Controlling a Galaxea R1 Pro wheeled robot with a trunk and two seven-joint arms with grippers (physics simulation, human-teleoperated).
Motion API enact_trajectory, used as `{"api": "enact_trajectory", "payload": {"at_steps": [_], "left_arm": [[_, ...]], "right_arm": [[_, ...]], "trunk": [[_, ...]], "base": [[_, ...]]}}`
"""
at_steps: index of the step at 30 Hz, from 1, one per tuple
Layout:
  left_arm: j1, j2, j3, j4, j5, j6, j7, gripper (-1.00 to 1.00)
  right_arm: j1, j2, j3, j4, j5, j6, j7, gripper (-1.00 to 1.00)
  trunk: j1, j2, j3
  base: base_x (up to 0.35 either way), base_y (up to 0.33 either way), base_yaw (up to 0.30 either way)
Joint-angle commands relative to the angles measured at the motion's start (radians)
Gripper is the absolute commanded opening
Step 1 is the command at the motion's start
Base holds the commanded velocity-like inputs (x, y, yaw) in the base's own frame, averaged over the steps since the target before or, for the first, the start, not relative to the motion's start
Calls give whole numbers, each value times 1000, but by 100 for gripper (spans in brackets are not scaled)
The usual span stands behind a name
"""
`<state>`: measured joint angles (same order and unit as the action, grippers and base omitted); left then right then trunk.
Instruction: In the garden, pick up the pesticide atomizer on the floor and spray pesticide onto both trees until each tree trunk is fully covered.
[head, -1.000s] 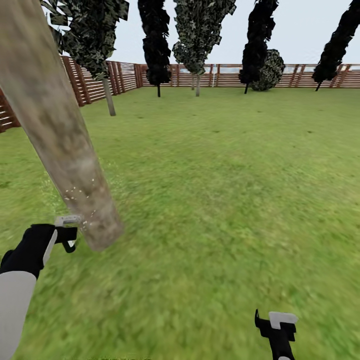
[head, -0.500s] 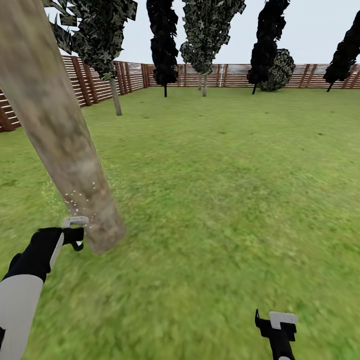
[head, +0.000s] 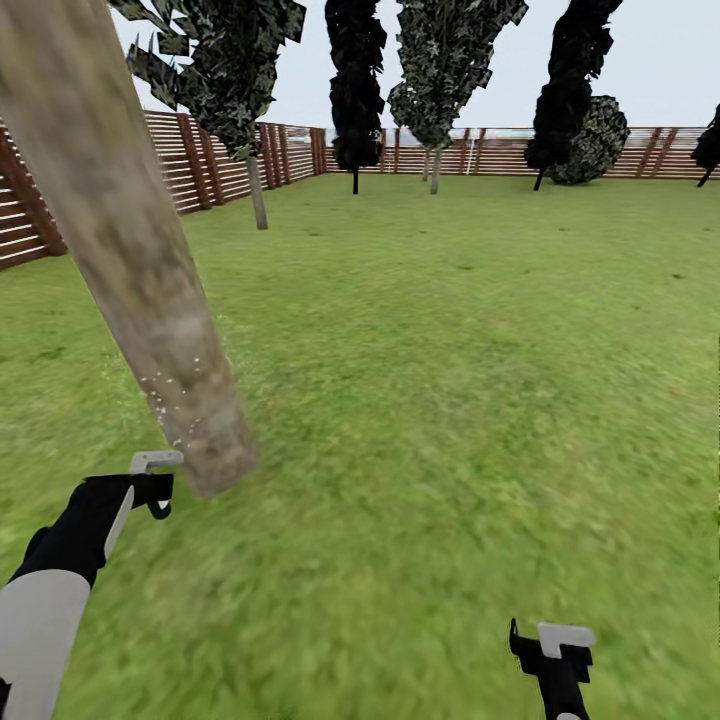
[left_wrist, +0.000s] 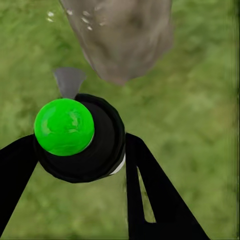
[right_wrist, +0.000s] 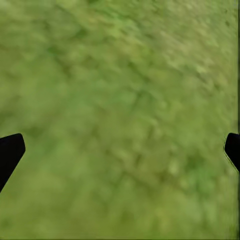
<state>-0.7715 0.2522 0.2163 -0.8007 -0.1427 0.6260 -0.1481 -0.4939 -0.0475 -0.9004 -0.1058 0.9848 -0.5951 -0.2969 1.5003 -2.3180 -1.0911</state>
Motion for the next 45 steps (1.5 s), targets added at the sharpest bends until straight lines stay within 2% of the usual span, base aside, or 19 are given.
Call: {"api": "enact_trajectory", "payload": {"at_steps": [1,17,20,26,29,31,45], "left_arm": [[0,0,-1,0,-1,1,0,-100],[0,2,3,0,-9,1,16,-100],[0,2,3,0,-8,1,50,-100],[1,5,5,1,-9,7,61,-100],[1,3,2,1,-8,9,125,-100],[1,1,-1,1,-7,10,138,-100],[15,2,-1,-1,-9,13,142,-100]], "right_arm": [[0,0,0,0,0,0,0,100],[0,0,0,0,0,0,1,100],[0,0,0,0,0,0,0,100],[0,0,0,0,0,0,0,100],[0,0,0,0,0,0,0,100],[0,0,0,0,0,0,0,100],[0,0,0,0,0,0,0,100]], "trunk": [[0,0,0],[0,0,0],[0,0,0],[0,0,0],[0,0,0],[0,0,0],[0,0,0]], "base": [[139,-257,2],[197,-216,0],[95,-263,24],[87,-266,241],[86,-267,277],[86,-267,277],[99,-267,27]]}}
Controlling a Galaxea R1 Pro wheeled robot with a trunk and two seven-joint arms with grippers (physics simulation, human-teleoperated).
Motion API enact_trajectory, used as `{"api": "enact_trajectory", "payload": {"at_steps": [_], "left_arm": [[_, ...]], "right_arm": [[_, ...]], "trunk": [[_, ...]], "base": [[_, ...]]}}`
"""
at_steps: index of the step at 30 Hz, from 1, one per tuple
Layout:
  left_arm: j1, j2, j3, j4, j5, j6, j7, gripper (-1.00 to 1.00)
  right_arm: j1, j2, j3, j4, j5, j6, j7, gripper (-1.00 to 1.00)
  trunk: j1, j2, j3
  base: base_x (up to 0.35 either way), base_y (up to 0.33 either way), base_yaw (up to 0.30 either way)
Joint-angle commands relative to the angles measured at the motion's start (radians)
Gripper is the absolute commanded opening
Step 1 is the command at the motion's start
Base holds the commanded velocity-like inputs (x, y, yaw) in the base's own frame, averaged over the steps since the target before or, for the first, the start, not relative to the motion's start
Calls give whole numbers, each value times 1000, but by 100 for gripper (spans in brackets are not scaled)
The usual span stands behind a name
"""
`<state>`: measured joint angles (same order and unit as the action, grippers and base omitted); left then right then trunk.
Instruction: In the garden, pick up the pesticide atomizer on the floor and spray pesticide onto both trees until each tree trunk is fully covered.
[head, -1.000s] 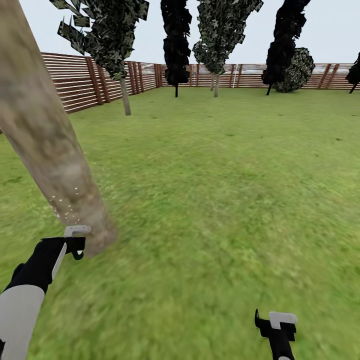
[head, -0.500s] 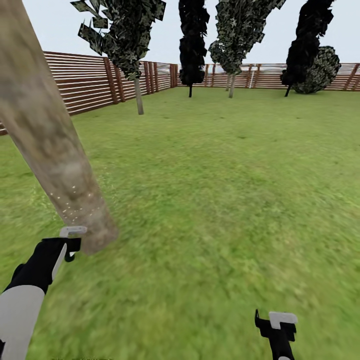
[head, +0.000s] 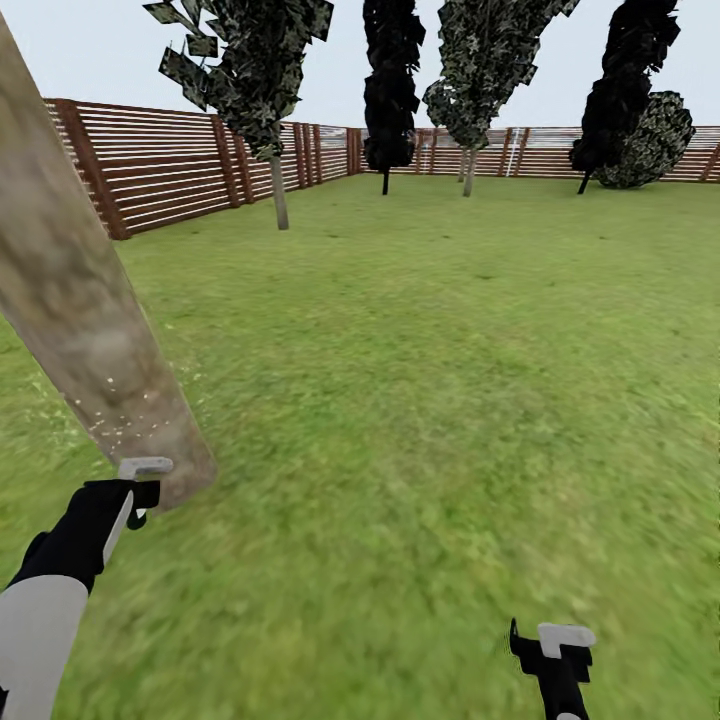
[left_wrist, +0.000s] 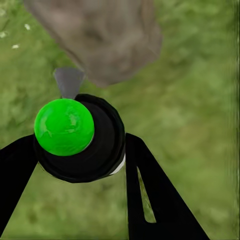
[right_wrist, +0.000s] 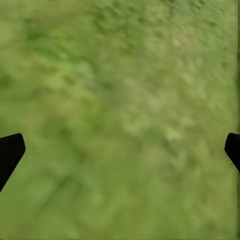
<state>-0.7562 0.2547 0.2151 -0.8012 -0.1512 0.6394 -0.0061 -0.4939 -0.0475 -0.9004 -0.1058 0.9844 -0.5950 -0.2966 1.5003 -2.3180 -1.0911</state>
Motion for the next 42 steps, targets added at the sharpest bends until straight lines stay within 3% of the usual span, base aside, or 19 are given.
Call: {"api": "enact_trajectory", "payload": {"at_steps": [1,9,14,27,31,35,39,42], "left_arm": [[0,0,1,0,-1,0,0,-100],[0,1,3,0,-1,0,1,-100],[0,0,3,0,1,0,61,-100],[0,0,7,-7,2,1,63,-100],[-16,5,6,-17,7,61,62,-100],[-20,9,7,-96,6,92,62,-100],[-103,7,7,-114,9,97,63,-100],[-107,6,7,-120,11,97,62,-100]], "right_arm": [[0,0,0,0,0,0,0,100],[0,0,0,0,0,0,0,100],[0,0,0,0,0,1,1,100],[0,0,0,0,0,1,1,100],[0,0,0,0,0,0,1,100],[0,5,0,3,-1,1,3,100],[0,4,0,4,0,3,5,100],[0,0,0,2,0,2,3,100]], "trunk": [[0,0,0],[0,0,0],[0,0,0],[0,0,0],[0,0,0],[0,0,0],[0,0,0],[0,0,0]], "base": [[161,-257,0],[193,-235,216],[202,-229,276],[201,-200,116],[-77,-219,273],[-11,-21,176],[0,-1,13],[0,0,0]]}}
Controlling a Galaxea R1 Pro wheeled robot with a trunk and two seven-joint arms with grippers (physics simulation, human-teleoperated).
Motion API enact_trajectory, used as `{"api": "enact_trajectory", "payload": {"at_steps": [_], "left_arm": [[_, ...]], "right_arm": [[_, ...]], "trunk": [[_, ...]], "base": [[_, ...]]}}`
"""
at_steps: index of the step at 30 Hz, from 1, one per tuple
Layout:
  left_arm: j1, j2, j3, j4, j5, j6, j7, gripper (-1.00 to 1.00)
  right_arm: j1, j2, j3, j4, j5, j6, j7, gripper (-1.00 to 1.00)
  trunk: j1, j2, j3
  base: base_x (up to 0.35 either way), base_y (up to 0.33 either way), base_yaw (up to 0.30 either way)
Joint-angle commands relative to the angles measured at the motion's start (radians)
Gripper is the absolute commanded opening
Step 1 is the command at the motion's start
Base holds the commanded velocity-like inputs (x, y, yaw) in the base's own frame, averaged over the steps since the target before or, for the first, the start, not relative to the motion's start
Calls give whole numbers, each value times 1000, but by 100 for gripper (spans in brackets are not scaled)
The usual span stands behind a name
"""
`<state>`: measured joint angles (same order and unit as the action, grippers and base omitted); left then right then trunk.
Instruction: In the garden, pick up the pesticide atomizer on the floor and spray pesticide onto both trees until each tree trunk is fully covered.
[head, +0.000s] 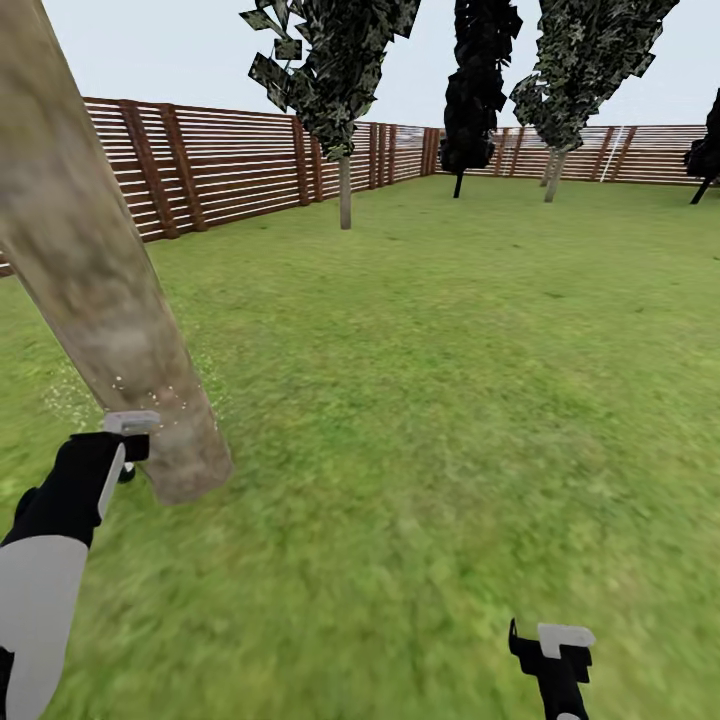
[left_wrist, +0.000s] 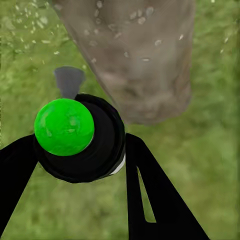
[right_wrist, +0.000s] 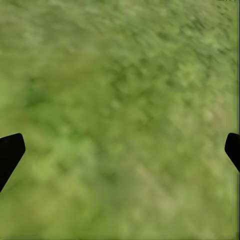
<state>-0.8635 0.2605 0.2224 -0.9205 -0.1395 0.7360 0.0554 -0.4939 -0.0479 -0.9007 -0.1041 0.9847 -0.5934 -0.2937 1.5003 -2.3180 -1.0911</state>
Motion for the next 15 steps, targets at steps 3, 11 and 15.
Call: {"api": "enact_trajectory", "payload": {"at_steps": [3,11,15], "left_arm": [[9,-1,-1,-26,0,-4,-4,-100],[19,8,-1,-188,-8,7,-5,-100],[20,-1,-13,-189,-6,54,-5,-100]], "right_arm": [[0,0,0,2,-1,0,-1,100],[0,7,2,5,0,0,1,100],[0,7,2,4,0,0,1,100]], "trunk": [[0,0,0],[0,0,0],[0,0,0]], "base": [[0,0,2],[0,0,246],[0,-172,55]]}}
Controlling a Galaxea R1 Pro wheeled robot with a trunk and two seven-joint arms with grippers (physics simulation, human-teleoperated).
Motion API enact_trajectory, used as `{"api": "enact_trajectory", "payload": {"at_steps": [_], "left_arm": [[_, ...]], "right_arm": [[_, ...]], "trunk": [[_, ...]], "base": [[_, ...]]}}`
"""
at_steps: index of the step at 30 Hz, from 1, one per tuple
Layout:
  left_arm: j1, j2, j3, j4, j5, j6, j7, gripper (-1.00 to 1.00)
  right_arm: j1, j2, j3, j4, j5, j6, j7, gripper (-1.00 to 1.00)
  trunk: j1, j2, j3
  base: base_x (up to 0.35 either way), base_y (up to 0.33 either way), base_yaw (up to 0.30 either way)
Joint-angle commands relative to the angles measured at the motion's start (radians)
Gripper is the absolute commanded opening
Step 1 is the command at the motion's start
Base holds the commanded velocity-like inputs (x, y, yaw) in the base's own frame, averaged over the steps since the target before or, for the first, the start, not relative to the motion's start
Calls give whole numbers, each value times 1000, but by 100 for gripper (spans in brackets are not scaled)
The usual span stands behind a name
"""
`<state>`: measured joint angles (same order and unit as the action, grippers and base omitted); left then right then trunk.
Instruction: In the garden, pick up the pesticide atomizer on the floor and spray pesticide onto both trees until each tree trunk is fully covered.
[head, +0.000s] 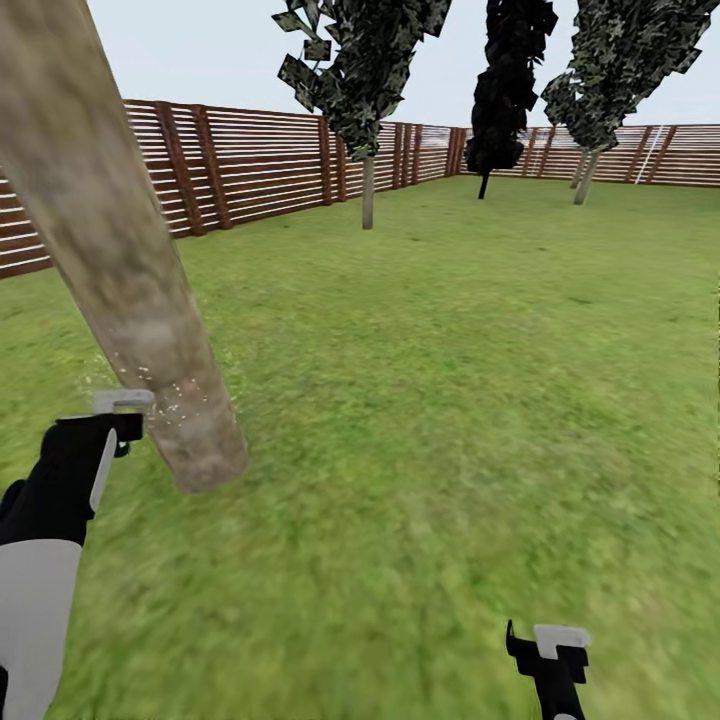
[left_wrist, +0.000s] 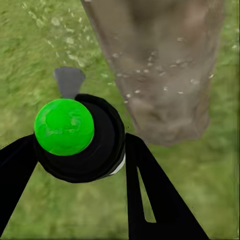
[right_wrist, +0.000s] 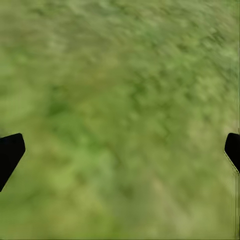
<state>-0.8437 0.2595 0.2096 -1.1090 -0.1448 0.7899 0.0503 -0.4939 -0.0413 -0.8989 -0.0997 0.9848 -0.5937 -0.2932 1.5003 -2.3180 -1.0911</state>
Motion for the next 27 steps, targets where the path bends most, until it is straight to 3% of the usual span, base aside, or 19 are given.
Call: {"api": "enact_trajectory", "payload": {"at_steps": [1,19,27], "left_arm": [[0,-1,1,0,-1,1,0,-100],[0,-4,1,0,-4,20,0,-100],[0,-5,4,0,-4,20,0,-100]], "right_arm": [[0,0,0,0,0,0,-1,100],[0,-2,0,0,0,0,-3,100],[0,-2,0,0,0,0,-3,100]], "trunk": [[0,0,0],[0,0,0],[0,0,0]], "base": [[0,-271,1],[62,-273,3],[160,-255,243]]}}
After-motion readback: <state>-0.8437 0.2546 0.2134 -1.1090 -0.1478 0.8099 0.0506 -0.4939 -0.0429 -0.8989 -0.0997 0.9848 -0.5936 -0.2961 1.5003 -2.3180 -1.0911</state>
